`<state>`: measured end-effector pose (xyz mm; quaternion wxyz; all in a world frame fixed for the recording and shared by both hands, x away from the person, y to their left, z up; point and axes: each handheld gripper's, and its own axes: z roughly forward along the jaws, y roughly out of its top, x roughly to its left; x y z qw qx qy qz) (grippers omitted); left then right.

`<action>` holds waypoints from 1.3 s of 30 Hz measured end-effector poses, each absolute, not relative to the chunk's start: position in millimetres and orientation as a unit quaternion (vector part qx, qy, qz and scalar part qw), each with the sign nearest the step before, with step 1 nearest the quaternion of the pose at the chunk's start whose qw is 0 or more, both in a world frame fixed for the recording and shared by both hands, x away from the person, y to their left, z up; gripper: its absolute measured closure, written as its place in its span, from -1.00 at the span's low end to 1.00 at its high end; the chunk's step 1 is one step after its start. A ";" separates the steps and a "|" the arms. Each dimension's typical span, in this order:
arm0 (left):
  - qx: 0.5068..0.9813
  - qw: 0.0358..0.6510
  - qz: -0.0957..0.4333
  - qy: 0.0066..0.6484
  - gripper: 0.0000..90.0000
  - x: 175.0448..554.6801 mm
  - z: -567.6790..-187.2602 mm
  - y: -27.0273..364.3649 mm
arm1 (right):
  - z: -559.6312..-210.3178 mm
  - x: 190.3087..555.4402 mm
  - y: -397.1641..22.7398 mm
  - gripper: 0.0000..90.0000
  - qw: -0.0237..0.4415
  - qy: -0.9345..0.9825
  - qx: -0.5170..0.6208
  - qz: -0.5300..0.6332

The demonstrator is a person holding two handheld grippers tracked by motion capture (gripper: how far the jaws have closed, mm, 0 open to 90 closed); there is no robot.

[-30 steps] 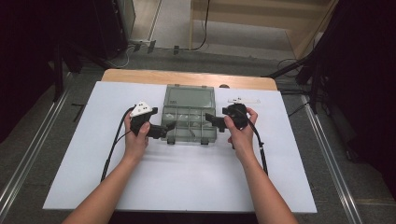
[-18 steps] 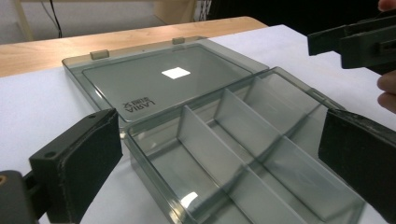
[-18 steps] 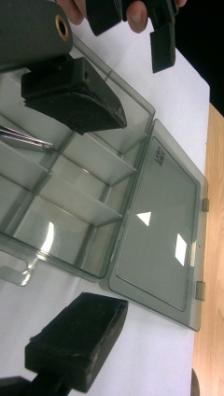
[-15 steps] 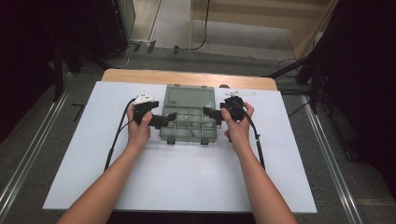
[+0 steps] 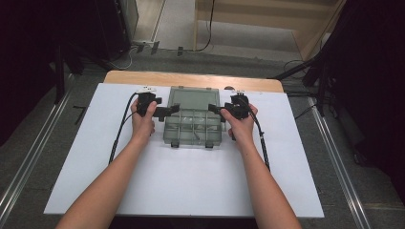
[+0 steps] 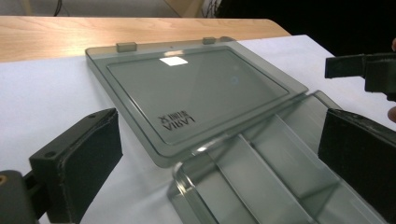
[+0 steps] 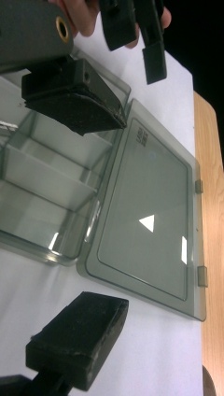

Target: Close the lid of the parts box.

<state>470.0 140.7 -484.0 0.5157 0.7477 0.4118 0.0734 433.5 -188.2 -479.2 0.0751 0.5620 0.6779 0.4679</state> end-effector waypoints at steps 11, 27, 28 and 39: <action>0.743 0.475 0.053 0.468 -0.62 494.3 -494.3 134.3 | -488.7 454.0 -190.7 -0.39 0.065 0.662 0.591 0.458; 0.725 0.459 0.028 0.513 -0.24 506.3 -503.7 134.1 | -495.8 473.9 -193.0 -0.04 0.062 0.658 0.618 0.425; 0.727 0.457 0.028 0.511 -0.24 506.5 -504.9 132.7 | -497.6 474.7 -193.6 -0.03 0.057 0.656 0.621 0.426; 0.716 0.454 0.027 0.530 -0.23 507.6 -508.2 126.2 | -513.0 481.3 -191.8 -0.03 0.025 0.654 0.616 0.438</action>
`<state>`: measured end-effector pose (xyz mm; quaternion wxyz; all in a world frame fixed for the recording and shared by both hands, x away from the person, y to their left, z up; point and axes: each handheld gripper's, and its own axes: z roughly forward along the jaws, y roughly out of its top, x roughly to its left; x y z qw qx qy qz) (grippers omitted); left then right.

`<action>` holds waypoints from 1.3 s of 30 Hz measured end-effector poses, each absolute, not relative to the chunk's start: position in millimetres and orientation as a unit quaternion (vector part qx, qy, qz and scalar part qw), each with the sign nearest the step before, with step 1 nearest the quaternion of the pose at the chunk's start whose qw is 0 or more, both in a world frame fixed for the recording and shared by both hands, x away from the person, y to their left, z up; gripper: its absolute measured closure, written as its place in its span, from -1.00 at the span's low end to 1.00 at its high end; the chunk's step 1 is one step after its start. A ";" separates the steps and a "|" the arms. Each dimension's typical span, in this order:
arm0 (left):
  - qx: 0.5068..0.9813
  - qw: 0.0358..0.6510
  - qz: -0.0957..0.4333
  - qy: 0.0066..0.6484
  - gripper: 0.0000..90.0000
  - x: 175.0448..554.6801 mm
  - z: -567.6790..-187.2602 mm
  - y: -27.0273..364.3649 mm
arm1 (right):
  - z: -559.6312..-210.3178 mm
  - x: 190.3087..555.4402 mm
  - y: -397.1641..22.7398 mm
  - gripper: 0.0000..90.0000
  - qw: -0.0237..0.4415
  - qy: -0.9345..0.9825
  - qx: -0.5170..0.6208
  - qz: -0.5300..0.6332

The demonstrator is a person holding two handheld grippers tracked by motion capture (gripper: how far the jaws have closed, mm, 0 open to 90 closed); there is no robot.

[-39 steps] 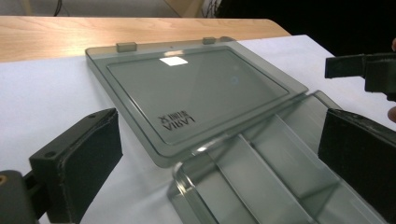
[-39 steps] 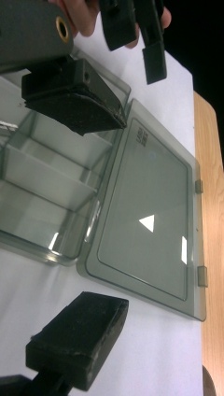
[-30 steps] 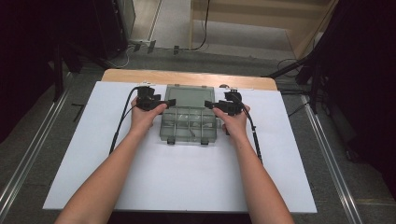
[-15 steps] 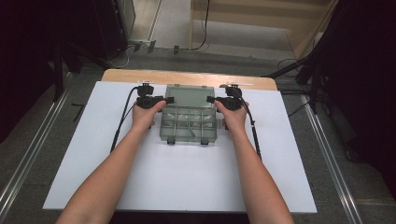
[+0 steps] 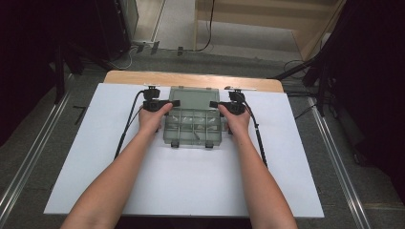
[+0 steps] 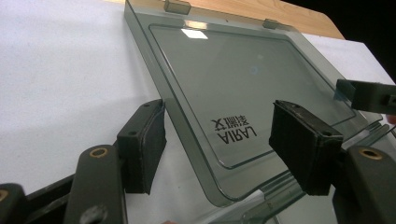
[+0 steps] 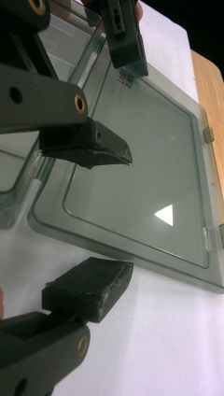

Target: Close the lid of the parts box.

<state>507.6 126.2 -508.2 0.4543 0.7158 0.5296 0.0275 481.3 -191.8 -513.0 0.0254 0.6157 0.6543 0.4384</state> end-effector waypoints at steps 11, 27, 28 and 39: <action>0.704 0.467 0.025 0.535 -0.10 507.5 -509.5 122.4 | -516.6 482.9 -195.3 0.24 -0.002 0.640 0.624 0.449; 0.711 0.497 0.061 0.494 0.46 501.4 -490.1 133.7 | -494.1 465.6 -196.7 0.59 0.093 0.672 0.576 0.457; 0.712 0.499 0.058 0.491 0.48 501.1 -489.7 135.5 | -493.8 464.9 -196.0 0.59 0.100 0.675 0.571 0.457; 0.725 0.499 0.065 0.471 0.65 497.6 -485.0 143.0 | -490.6 455.0 -198.0 0.77 0.133 0.687 0.551 0.454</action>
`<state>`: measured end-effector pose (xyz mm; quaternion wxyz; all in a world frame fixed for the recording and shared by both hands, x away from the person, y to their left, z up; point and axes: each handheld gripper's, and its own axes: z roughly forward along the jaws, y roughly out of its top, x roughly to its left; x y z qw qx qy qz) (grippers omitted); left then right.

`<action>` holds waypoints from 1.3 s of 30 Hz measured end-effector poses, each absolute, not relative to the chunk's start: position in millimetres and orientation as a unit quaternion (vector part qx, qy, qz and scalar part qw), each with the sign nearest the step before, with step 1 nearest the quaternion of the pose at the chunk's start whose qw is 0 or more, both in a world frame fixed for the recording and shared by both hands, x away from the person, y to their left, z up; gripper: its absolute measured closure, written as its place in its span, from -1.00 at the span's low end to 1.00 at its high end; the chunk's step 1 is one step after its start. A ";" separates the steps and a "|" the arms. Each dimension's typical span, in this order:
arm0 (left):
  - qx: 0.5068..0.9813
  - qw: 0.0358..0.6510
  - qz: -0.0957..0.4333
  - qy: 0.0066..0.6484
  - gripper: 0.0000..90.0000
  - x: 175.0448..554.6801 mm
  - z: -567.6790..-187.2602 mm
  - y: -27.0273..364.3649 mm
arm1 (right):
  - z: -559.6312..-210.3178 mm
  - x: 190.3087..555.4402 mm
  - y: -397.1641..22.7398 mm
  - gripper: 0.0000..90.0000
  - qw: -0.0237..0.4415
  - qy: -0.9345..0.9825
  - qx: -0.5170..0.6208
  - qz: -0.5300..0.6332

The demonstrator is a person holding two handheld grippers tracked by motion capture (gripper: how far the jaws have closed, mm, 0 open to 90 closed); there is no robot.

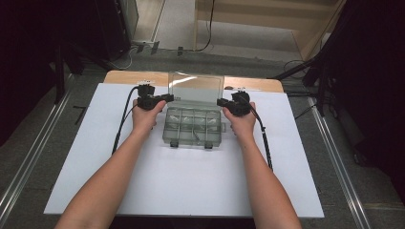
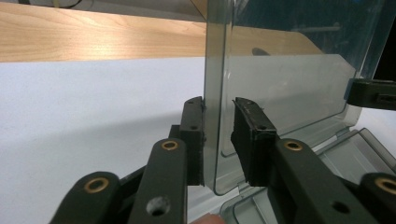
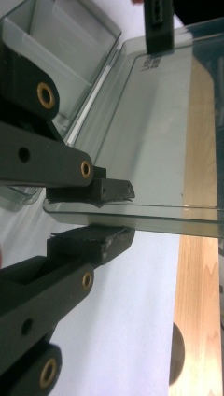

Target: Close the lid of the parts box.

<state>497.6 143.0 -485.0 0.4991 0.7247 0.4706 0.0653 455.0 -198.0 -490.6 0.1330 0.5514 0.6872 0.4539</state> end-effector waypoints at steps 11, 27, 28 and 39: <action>0.724 0.501 0.075 0.468 0.83 494.1 -484.2 148.1 | -489.4 450.0 -194.6 0.92 0.166 0.692 0.549 0.438; 0.722 0.517 0.125 0.443 0.86 482.0 -485.8 145.1 | -463.9 459.7 -202.5 0.72 0.170 0.659 0.557 0.476; 0.721 0.518 0.125 0.442 0.86 481.9 -486.0 145.1 | -460.6 461.1 -203.0 0.73 0.173 0.657 0.558 0.476; 0.719 0.524 0.130 0.438 0.87 481.4 -486.6 144.0 | -456.8 467.2 -201.9 0.93 0.168 0.653 0.565 0.476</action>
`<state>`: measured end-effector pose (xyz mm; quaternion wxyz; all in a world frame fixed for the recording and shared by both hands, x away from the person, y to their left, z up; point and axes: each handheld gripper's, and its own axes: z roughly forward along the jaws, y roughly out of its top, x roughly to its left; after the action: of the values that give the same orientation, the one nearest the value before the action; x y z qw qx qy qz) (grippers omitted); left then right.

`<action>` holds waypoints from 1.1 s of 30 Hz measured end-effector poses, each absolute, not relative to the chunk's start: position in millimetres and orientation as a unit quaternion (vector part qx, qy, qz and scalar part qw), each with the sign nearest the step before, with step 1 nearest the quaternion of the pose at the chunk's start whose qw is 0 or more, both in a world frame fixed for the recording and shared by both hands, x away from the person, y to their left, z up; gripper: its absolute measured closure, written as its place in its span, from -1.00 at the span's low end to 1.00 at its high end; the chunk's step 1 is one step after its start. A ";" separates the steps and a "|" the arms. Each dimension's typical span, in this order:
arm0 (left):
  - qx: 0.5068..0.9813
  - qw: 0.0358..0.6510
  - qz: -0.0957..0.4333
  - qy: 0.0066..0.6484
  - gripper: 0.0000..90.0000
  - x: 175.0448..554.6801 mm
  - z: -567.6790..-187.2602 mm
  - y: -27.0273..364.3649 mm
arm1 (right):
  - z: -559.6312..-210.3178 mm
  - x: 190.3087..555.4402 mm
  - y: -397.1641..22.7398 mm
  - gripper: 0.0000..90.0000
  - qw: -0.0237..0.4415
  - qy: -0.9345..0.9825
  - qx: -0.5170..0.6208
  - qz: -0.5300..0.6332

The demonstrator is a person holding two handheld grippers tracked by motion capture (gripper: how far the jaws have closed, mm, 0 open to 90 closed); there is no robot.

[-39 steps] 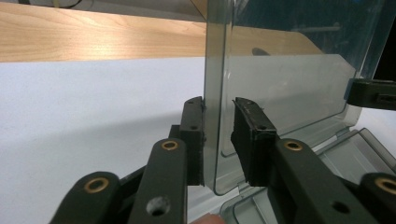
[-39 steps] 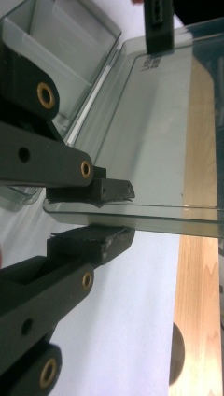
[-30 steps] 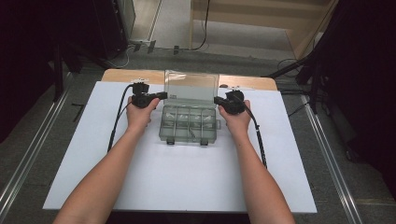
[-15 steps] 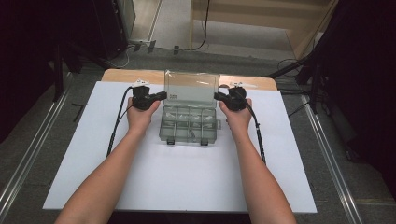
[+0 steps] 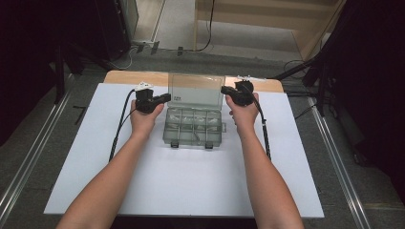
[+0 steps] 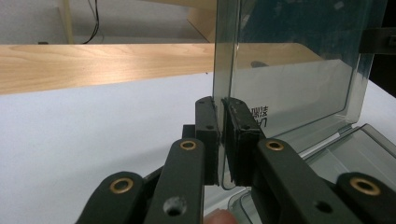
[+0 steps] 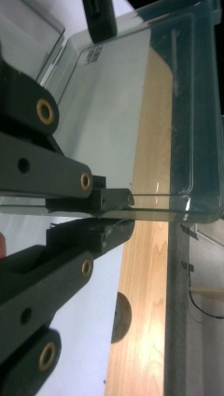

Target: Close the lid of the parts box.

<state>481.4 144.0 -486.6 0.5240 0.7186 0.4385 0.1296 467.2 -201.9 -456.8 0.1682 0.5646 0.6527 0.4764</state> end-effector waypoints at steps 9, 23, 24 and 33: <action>0.700 0.538 0.083 0.463 0.66 483.8 -480.0 156.3 | -453.8 458.3 -193.5 0.94 0.207 0.661 0.550 0.467; 0.673 0.551 0.062 0.489 1.00 500.3 -450.4 170.3 | -459.2 446.2 -191.9 0.93 0.239 0.654 0.528 0.486; 0.670 0.552 0.055 0.494 1.00 502.8 -450.6 170.2 | -459.7 445.7 -191.7 0.93 0.242 0.654 0.526 0.487; 0.665 0.542 0.030 0.513 1.00 520.1 -450.4 162.4 | -462.8 440.3 -193.8 0.93 0.253 0.654 0.508 0.500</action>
<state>520.1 162.4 -450.4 0.5417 0.6654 0.5128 0.0304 440.3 -193.8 -462.8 0.2525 0.5079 0.6542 0.5003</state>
